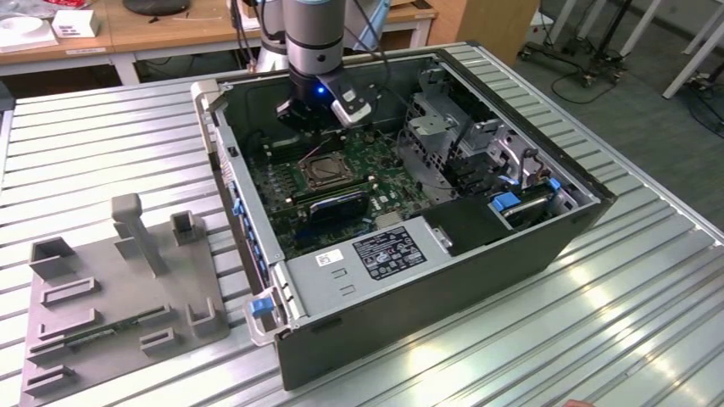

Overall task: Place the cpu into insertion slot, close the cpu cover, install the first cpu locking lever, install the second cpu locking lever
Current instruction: 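Install the first cpu locking lever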

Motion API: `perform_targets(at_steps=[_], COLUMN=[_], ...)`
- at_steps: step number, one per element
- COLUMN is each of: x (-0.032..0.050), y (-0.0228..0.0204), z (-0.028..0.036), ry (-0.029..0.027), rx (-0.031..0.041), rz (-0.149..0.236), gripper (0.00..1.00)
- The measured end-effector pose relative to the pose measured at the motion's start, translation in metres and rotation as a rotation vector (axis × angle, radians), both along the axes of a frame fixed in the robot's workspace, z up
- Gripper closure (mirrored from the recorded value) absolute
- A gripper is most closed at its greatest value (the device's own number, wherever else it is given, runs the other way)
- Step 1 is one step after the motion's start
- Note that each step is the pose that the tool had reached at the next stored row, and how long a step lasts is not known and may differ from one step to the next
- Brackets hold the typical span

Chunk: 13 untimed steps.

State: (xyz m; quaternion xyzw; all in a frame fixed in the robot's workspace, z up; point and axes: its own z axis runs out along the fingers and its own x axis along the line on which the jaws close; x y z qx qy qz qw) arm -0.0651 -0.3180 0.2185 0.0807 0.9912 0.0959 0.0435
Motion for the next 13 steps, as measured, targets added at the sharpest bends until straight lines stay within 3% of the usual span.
perform_targets(at_steps=[13], x=[0.0047], y=[0.0000], z=[-0.0113], ry=[-0.0001], rx=[-0.0126], rz=[0.004], gripper=[0.89])
